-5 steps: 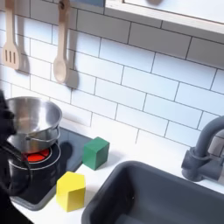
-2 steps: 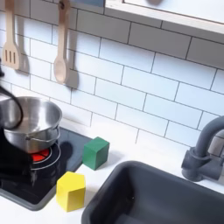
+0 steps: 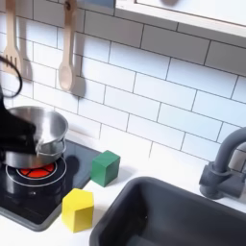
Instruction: Push button
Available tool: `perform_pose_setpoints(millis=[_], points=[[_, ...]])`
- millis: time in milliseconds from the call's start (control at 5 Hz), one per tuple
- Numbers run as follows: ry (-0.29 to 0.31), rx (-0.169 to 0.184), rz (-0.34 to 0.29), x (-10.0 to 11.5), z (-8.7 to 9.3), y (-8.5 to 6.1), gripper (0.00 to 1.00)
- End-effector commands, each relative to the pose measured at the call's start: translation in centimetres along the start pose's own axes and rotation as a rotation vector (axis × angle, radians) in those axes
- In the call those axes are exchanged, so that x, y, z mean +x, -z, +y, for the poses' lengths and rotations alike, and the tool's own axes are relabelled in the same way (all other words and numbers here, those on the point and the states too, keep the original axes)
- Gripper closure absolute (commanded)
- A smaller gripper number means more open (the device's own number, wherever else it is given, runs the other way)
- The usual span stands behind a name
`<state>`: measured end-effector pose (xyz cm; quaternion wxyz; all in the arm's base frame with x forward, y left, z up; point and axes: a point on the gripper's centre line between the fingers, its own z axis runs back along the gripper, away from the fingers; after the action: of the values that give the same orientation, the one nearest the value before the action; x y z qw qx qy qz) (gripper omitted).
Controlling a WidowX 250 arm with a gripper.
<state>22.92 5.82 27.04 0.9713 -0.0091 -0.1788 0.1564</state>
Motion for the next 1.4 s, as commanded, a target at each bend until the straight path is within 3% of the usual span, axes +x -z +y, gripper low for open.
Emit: perform_pose_setpoints(millis=[0,400,1000,1200], points=[[-0.040,-0.005,-0.088,4.5,0.7,-0.6,1.00],[-0.034,0.005,-0.173,8.4,1.3,-0.7,1.00],[0.001,-0.006,-0.338,11.8,2.0,-2.3,1.00],[0.019,0.005,-0.403,12.8,1.9,-3.2,1.00]])
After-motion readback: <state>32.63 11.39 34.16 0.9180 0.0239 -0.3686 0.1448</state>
